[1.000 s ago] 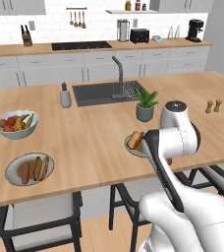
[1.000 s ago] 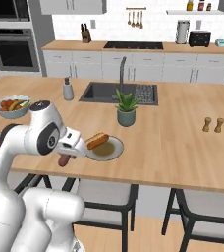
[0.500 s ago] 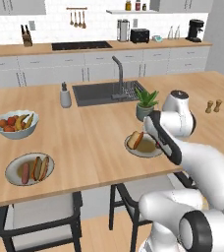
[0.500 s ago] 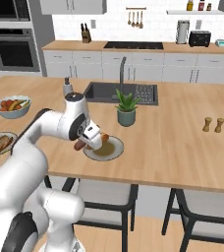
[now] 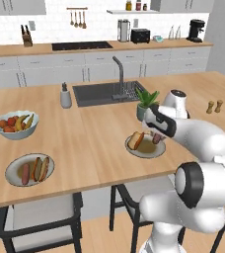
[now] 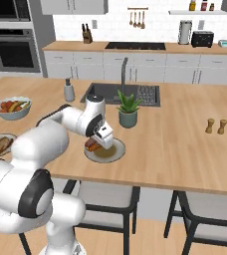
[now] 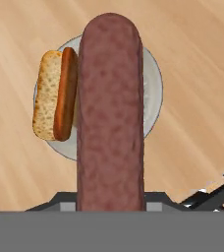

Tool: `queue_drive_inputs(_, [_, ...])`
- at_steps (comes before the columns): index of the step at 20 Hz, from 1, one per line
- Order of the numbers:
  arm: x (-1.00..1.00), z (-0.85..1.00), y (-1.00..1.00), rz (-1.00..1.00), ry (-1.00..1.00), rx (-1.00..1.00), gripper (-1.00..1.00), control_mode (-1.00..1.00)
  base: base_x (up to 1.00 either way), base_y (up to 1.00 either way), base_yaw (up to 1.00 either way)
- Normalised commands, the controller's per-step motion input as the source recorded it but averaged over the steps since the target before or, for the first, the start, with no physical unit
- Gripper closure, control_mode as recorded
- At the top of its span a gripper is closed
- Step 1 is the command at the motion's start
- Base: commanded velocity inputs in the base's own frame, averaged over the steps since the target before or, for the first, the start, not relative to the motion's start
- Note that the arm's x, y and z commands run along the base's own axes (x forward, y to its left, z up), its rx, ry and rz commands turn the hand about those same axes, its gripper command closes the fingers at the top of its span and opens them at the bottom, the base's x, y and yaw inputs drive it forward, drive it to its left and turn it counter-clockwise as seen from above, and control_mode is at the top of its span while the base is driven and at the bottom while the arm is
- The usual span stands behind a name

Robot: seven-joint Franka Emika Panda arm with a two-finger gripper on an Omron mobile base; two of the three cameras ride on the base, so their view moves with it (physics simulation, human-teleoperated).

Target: Place one bun and one sausage from the bowl on each plate.

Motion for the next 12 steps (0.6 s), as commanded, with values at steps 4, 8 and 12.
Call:
queue_drive_inputs(4, [0.41,-0.64,-0.06,0.01,-0.02,-0.02,1.0,-1.0,0.0,0.0,0.0])
queue_drive_inputs(8, [0.36,-0.43,0.0,0.04,-0.08,0.0,1.0,-1.0,0.0,0.0,0.0])
queue_drive_inputs(12, [0.33,-0.3,0.0,0.04,-0.05,0.0,1.0,-1.0,0.0,0.0,0.0])
